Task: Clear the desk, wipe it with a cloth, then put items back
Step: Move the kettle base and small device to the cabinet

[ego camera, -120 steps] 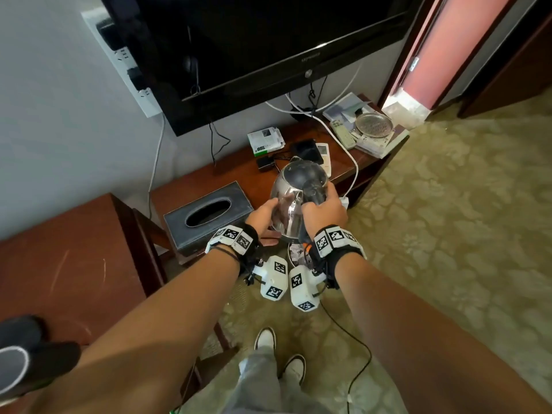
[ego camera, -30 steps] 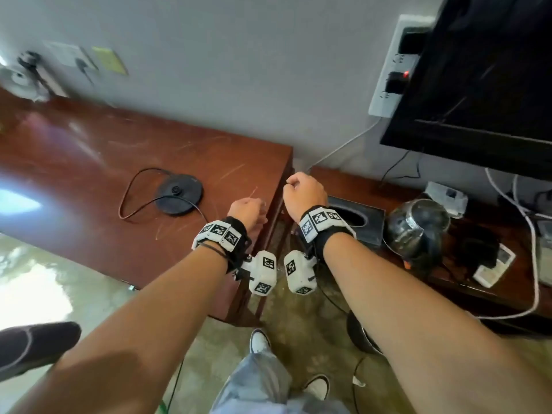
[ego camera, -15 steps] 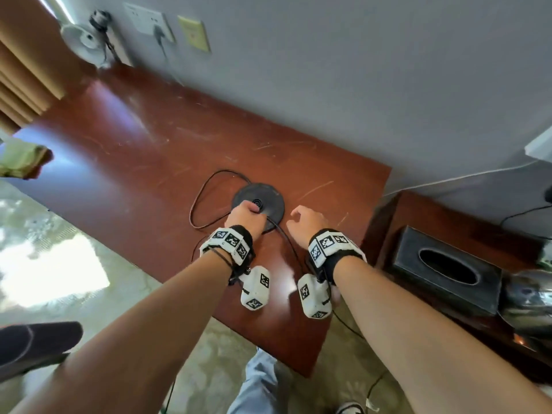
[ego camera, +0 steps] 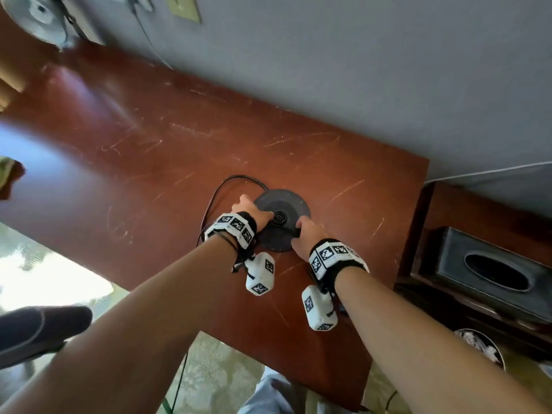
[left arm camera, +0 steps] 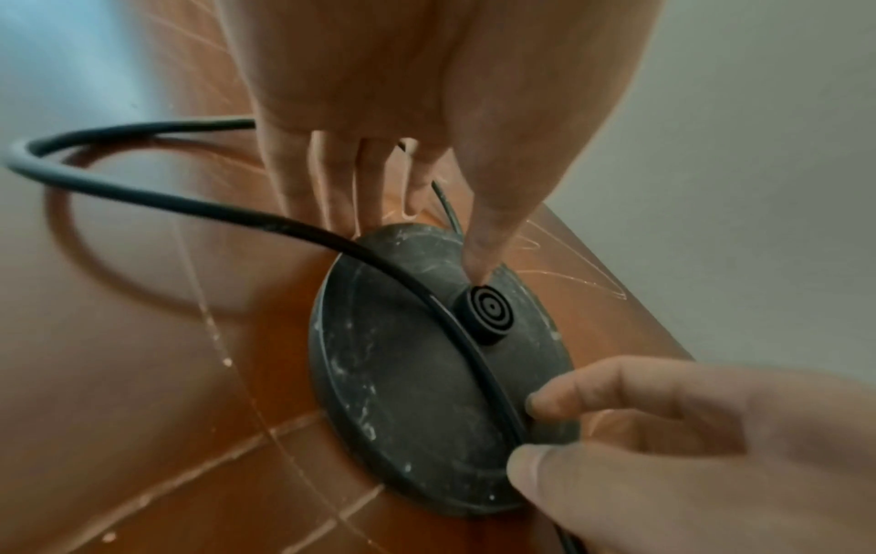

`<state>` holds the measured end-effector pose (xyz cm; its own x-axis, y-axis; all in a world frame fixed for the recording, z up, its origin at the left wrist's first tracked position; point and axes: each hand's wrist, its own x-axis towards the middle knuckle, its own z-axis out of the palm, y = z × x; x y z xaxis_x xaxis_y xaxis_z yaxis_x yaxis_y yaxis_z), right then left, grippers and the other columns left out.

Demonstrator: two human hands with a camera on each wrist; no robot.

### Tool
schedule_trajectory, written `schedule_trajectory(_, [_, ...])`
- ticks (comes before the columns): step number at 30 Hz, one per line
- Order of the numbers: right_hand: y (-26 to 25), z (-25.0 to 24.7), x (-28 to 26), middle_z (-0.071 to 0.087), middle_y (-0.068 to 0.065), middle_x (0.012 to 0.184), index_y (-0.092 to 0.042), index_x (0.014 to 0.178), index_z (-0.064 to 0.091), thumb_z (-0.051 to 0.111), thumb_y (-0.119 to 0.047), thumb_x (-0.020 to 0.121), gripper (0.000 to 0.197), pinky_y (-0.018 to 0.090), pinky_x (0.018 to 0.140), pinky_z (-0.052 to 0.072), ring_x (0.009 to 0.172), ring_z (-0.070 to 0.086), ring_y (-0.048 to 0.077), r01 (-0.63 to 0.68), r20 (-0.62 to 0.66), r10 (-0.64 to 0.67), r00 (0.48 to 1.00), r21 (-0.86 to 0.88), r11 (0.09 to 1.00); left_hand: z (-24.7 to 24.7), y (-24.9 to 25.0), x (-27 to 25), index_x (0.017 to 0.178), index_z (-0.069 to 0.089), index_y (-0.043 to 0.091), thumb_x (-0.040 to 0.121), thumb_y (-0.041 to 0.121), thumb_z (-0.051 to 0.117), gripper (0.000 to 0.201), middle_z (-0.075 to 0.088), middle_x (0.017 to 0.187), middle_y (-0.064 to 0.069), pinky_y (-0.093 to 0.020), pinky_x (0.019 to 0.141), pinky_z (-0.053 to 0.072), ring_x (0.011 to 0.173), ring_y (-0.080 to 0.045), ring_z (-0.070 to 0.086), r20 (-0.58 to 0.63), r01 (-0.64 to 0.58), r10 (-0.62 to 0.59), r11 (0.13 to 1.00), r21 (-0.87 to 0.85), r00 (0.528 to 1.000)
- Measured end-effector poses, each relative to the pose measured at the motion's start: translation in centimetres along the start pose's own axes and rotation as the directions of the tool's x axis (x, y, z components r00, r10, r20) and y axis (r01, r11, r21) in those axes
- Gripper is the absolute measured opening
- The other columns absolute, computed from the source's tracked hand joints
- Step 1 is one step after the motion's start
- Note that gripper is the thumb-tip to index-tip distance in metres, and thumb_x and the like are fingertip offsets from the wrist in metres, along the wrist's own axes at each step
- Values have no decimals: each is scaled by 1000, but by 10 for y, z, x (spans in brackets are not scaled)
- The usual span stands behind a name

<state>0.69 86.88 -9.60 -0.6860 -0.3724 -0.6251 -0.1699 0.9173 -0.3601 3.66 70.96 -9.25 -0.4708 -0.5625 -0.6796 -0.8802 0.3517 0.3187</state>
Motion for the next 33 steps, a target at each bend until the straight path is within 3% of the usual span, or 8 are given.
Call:
schedule_trajectory(4, [0,2,7,47,12,132,-13,129,44,64,-13,85,48,48,96,50,120,50,35,-84,-62,89,994,90,992,3,-3,17,131,48,8,66,54,84,88,62,119,-14,-45,86,57,102,-33,64,46,69,-63,985,-159,997])
schedule_trajectory(9, [-1,-5,13,46,15,138,-12,133,41,61,-10,84,53,42,94,49,123,49,36,-148,-39,156,987,154,977,1,-8,25,110,59,0,74,45,83,63,68,98,-15,-43,84,58,88,-34,68,143,150,-102,912,-383,985])
schedule_trajectory(11, [2,-7,14,44,16,138,-15,124,48,58,-11,87,39,41,92,49,118,52,35,-122,-2,122,992,105,987,1,-9,27,108,64,-1,79,51,78,61,69,93,-16,-38,75,57,80,-32,66,147,109,-60,929,-353,987])
schedule_trajectory(14, [6,-14,12,47,16,137,-21,94,56,57,-13,89,9,42,87,52,101,58,29,-56,34,55,998,31,998,-4,-7,21,81,58,8,91,52,65,45,58,69,-11,-30,55,48,57,-26,54,155,7,43,950,-312,987])
schedule_trajectory(17, [11,-27,8,59,13,120,-23,81,54,60,-20,93,14,39,80,52,92,59,27,-42,-22,44,999,66,997,-11,1,16,71,47,12,91,47,67,44,54,67,-8,-29,52,45,57,-24,52,115,-55,106,924,-378,988])
schedule_trajectory(20, [19,-52,1,60,5,103,-20,88,57,60,-27,97,11,31,78,38,97,53,27,-62,-163,84,983,138,989,-20,20,6,70,46,14,92,39,69,41,53,66,-6,-22,39,42,51,-18,52,87,-93,152,876,-472,985])
schedule_trajectory(25, [43,-103,-15,63,1,90,-18,88,64,61,-31,95,15,29,74,40,88,53,28,-90,-375,159,913,194,977,-19,59,-19,64,43,15,92,31,71,43,53,61,-6,-17,34,41,41,-13,52,26,-180,233,811,-557,972])
schedule_trajectory(33, [133,-150,-42,67,5,106,-19,82,67,69,-35,91,19,30,81,45,99,62,31,-155,-551,412,726,453,878,49,133,-73,62,42,16,91,28,72,43,49,57,-4,-18,37,43,38,-9,51,102,-224,371,732,-643,923])
